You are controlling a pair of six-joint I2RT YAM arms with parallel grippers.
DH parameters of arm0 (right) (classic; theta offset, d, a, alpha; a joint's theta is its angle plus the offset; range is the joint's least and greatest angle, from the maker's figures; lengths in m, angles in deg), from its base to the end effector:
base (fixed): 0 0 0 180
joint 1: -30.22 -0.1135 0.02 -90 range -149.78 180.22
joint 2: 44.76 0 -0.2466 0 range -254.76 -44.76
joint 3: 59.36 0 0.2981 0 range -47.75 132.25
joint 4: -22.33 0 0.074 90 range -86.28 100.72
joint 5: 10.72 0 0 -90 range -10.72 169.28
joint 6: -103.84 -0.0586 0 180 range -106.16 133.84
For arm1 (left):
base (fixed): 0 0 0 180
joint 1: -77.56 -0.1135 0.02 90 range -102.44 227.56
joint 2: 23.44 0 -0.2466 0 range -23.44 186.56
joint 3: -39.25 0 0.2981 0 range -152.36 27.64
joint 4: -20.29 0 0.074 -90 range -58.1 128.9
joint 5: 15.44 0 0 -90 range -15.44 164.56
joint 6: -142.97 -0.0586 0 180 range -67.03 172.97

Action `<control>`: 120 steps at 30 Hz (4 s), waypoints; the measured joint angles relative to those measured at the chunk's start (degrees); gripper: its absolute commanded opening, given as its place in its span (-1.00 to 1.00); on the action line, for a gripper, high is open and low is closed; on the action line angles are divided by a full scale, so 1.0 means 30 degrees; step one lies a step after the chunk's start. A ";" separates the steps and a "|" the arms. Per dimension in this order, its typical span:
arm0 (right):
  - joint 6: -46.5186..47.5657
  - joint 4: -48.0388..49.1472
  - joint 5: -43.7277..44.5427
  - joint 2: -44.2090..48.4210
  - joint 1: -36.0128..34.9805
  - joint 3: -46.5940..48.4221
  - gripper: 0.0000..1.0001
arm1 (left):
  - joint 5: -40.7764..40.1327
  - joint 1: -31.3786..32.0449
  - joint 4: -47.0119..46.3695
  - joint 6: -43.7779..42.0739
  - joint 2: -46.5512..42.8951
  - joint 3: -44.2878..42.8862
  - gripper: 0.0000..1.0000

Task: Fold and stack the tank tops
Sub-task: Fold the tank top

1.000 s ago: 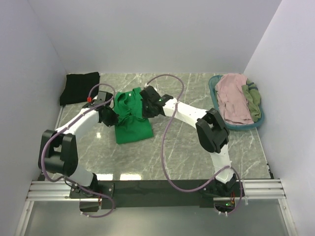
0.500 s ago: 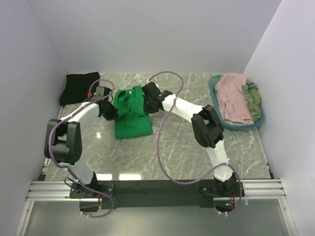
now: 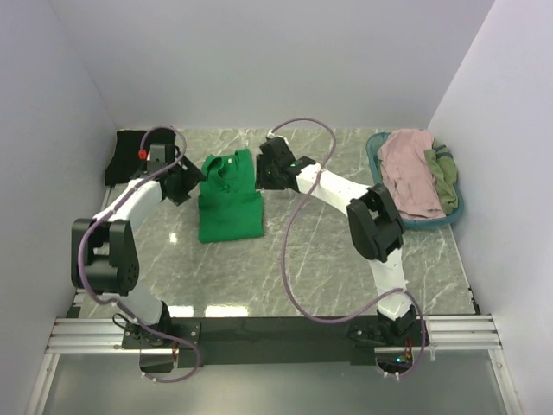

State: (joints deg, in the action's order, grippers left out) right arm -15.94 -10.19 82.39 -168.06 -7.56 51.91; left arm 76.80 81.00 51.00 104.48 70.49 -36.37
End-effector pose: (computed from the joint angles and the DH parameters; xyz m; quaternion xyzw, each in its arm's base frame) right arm 0.4298 0.3292 0.1645 -0.0539 0.9205 0.1939 0.3349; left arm 0.4060 -0.0267 0.1658 -0.3752 0.8581 -0.1777 0.3021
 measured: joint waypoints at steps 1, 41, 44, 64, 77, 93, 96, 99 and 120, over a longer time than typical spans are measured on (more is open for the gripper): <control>0.0036 0.0102 0.0117 0.0474 0.0000 -0.0459 -0.02 | -0.0036 -0.0022 0.0175 -0.0138 -0.0430 -0.0007 0.51; -0.2390 0.3883 -0.8546 -0.2980 0.2645 0.0408 -0.11 | 0.4925 -0.0641 -0.3963 0.0138 0.4699 -0.1515 0.45; -0.2222 0.3738 -0.7737 -0.2055 0.2681 -0.0882 -0.09 | 0.3927 -0.0780 -0.3213 -0.0102 0.4058 -0.1457 0.55; -0.4605 0.8196 -0.4022 0.5646 -0.1807 -1.3478 0.25 | -0.0889 0.1974 -0.1770 0.1792 -0.6193 0.9916 0.69; -0.7635 1.1278 -0.2900 0.5122 -0.1953 -1.4469 0.18 | -0.1304 0.2011 -0.3271 0.2506 -0.5238 0.9828 0.44; -0.8342 1.0280 -0.1982 0.4073 -0.2040 -1.3449 -1.00 | -0.2273 0.2681 -0.4794 0.2943 -0.2878 0.8881 -0.99; -0.7635 0.9391 -0.1515 0.4648 -0.2084 -1.3573 -1.00 | -0.2543 0.3555 -0.4430 0.3045 -0.3089 0.8874 -0.99; -0.6849 0.8298 -0.0991 0.6120 -0.2142 -1.4753 -1.00 | -0.2805 0.5238 -0.3111 0.3468 -0.3942 0.9027 -0.99; -0.6623 0.2237 0.0597 1.6145 -0.5931 -2.1689 0.01 | -0.2375 1.2167 0.4918 0.7876 -1.2335 1.1001 0.24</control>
State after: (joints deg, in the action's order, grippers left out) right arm -35.81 -3.48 84.19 -119.63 -25.35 -13.16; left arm 69.68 117.50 65.75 128.11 33.48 -3.37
